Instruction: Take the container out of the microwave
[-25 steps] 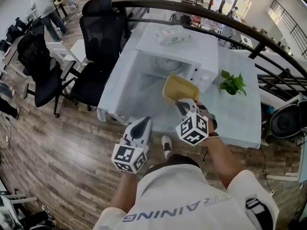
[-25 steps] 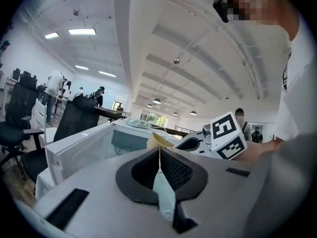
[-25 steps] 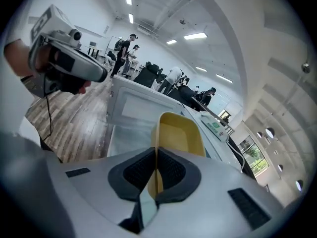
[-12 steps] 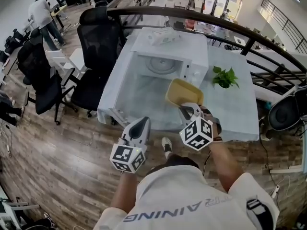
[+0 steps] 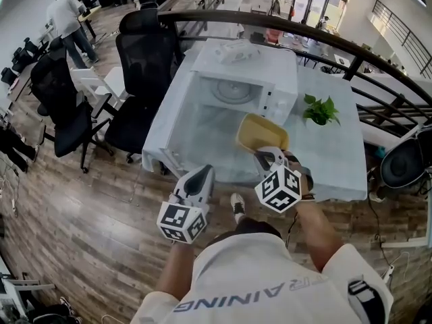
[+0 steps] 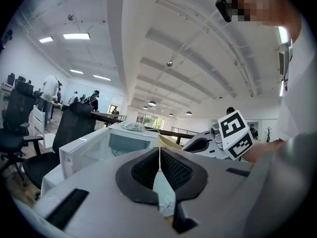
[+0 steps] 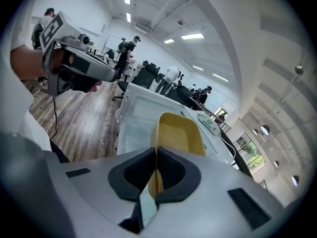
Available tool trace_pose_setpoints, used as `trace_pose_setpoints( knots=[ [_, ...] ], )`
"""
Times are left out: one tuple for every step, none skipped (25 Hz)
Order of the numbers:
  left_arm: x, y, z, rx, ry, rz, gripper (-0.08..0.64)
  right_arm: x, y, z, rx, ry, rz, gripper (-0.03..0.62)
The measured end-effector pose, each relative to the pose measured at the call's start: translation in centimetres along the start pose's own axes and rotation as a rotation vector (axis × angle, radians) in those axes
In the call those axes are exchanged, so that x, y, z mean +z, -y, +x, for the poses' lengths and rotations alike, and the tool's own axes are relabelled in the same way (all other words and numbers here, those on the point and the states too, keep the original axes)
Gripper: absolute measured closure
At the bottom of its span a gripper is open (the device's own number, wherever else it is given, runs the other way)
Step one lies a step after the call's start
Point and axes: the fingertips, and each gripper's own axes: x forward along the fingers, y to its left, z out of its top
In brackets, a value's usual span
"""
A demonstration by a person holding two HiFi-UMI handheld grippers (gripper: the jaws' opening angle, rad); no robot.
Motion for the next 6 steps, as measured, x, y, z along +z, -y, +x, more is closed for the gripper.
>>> trace_pose_setpoints(
  knots=[
    [0.0, 0.0, 0.0, 0.001, 0.000, 0.000, 0.523, 0.1, -0.1, 0.0, 0.002, 0.000, -0.003, 0.558],
    [0.0, -0.1, -0.1, 0.002, 0.000, -0.001, 0.523, 0.2, -0.1, 0.0, 0.004, 0.000, -0.006, 0.558],
    [0.0, -0.1, -0.1, 0.002, 0.000, -0.001, 0.523, 0.4, -0.2, 0.0, 0.007, 0.001, -0.009, 0.558],
    [0.0, -0.2, -0.2, 0.003, 0.000, -0.002, 0.523, 0.6, -0.2, 0.0, 0.009, 0.003, -0.012, 0.558],
    [0.1, -0.3, -0.2, 0.004, 0.000, -0.002, 0.523, 0.8, -0.3, 0.0, 0.011, 0.005, -0.015, 0.558],
    [0.1, -0.4, -0.3, 0.005, 0.000, -0.002, 0.523, 1.1, -0.3, 0.0, 0.014, 0.007, -0.017, 0.558]
  ],
)
